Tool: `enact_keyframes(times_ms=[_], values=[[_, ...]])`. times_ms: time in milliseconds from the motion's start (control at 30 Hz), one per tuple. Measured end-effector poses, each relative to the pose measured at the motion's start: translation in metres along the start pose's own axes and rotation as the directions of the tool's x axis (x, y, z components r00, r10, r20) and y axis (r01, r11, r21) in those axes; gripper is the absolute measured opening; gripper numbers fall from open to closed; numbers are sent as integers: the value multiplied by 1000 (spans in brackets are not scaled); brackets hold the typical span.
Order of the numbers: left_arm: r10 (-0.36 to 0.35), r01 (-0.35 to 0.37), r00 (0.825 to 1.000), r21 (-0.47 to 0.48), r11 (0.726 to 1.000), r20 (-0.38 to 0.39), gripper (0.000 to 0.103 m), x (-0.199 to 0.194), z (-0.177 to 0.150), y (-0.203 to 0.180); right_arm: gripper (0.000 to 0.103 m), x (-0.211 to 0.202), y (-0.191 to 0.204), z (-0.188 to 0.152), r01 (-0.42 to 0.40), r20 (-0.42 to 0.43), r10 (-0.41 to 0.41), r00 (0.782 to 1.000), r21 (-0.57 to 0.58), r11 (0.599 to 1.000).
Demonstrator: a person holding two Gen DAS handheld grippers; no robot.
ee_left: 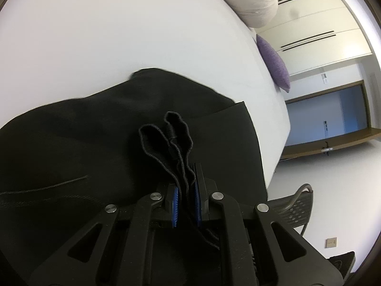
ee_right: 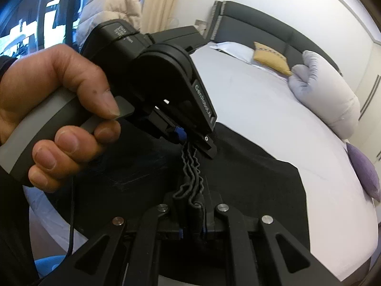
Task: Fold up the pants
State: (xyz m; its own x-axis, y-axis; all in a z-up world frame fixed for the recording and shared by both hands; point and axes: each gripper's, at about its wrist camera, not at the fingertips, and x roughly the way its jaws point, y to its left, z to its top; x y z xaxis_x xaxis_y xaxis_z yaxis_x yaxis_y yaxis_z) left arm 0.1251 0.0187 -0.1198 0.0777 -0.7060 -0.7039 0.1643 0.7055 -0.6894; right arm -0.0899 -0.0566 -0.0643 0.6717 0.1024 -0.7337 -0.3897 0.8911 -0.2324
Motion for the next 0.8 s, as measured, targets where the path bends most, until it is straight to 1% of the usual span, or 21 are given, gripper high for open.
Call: enact_keyframes(times_ms=[33, 233, 433, 500, 567, 700, 733, 800], values=[[10, -10, 1000, -4, 1000, 0, 9, -4, -3, 6, 11, 2, 2, 0, -7, -7, 7, 1000, -2, 1000], [58, -58, 998, 0, 998, -4, 9, 15, -7, 18, 12, 19, 11, -9, -40, -59, 40, 997, 6, 999], [63, -63, 998, 10, 998, 7, 9, 16, -13, 24, 12, 29, 9, -10, -52, -80, 53, 995, 22, 998], [60, -60, 998, 8, 998, 10, 9, 15, -15, 27, 15, 33, 5, -9, -64, -84, 67, 994, 39, 997], [57, -57, 998, 3, 998, 16, 9, 14, -16, 31, 15, 36, 3, -8, -72, -88, 77, 993, 58, 996], [65, -65, 998, 1, 998, 27, 10, 29, -14, 10, 16, 40, 1, -4, -82, -88, 90, 992, 87, 993], [75, -75, 997, 4, 997, 29, 11, 27, -14, 9, 19, 41, 0, -3, -91, -94, 100, 991, 96, 991], [92, -92, 995, 3, 996, 31, 13, 26, -16, 4, 30, 40, -7, -2, -117, -103, 130, 986, 126, 985]])
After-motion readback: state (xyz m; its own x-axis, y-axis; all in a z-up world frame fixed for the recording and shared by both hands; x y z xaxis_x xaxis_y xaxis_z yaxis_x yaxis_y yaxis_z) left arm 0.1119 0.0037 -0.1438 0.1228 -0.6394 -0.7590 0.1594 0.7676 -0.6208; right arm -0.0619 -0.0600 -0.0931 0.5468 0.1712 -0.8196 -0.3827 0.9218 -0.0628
